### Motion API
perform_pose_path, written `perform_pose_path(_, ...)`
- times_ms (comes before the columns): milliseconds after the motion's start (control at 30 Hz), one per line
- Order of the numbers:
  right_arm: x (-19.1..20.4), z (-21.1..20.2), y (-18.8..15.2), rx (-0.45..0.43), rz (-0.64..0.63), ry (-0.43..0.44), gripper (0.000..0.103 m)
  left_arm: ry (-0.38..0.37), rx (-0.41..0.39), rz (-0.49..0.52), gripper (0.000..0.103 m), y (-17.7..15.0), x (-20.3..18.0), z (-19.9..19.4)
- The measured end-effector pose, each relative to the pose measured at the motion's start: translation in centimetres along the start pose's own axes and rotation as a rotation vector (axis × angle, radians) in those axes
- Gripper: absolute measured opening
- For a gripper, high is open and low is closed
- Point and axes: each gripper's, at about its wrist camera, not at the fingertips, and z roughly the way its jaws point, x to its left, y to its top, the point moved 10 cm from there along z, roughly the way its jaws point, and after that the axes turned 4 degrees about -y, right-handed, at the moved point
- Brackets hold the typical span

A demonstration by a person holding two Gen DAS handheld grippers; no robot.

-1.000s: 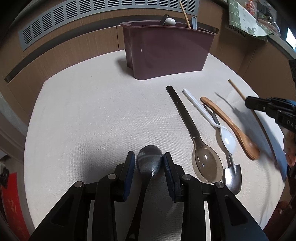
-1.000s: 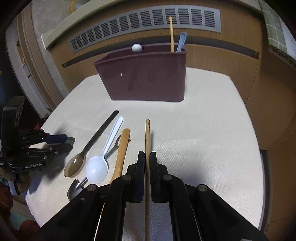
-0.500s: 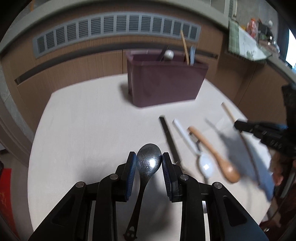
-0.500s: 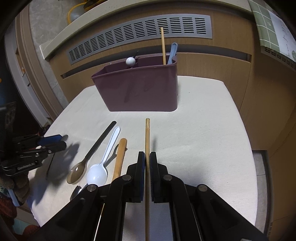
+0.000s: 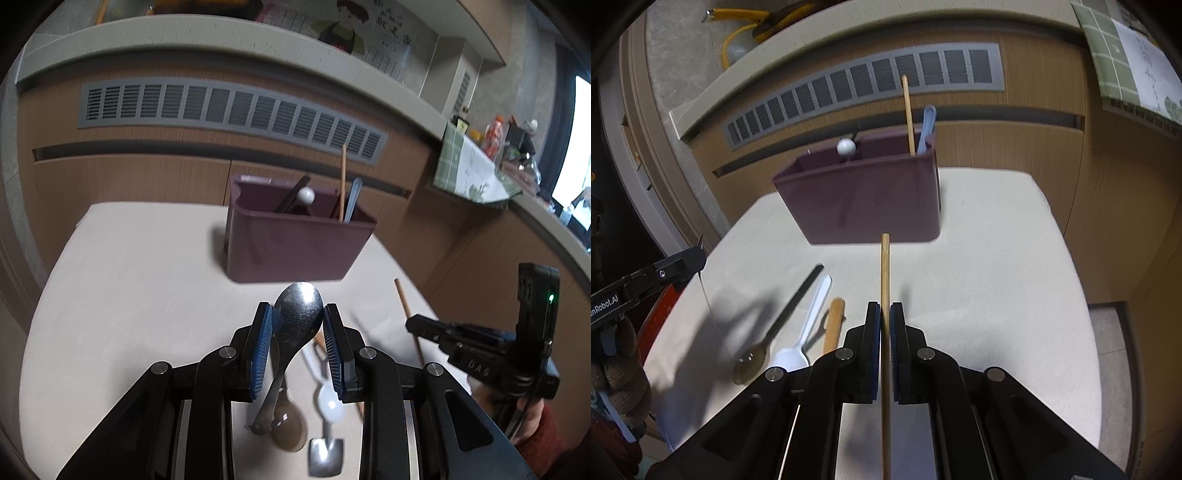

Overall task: Organize utensils
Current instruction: 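Lift the steel spoon and chopstick toward the purple caddy with both tools, then lower the steel spoon and chopstick into the caddy and open both tools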

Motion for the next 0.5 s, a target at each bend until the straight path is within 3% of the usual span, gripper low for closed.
perform_pose_path(233, 0.9, -2.1, 3.6, -0.072, -0.026, 0.013, 0.004, -0.024, -0.074, 0.016, 0.029, 3.4, -1.9, -1.9)
perform_pose_path(433, 2.9, -10.5, 16.2, -0.358, -0.086, 0.037, 0.004, -0.121, -0.318, 0.058, 0.029, 14.4, -6.1, -7.4)
perform_pose_path(500, 3.2, -12.5, 19.8, -0.438, -0.090, 0.009, 0.004, -0.154, -0.391, 0.048, 0.029, 17.8, -7.0, -8.5)
